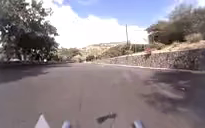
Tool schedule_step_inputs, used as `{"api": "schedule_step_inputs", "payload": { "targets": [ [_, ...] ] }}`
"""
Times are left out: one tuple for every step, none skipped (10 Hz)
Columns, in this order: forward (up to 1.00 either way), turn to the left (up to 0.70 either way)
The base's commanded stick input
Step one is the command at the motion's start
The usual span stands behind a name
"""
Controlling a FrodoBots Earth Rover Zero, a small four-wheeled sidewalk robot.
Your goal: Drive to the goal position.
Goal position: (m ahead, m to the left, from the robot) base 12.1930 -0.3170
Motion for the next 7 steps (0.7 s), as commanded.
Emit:
{"api": "schedule_step_inputs", "payload": {
  "targets": [
    [0.70, -0.22],
    [0.70, -0.28],
    [0.70, -0.28],
    [0.70, -0.28],
    [0.70, -0.18],
    [0.70, -0.06],
    [0.70, 0.00]
  ]
}}
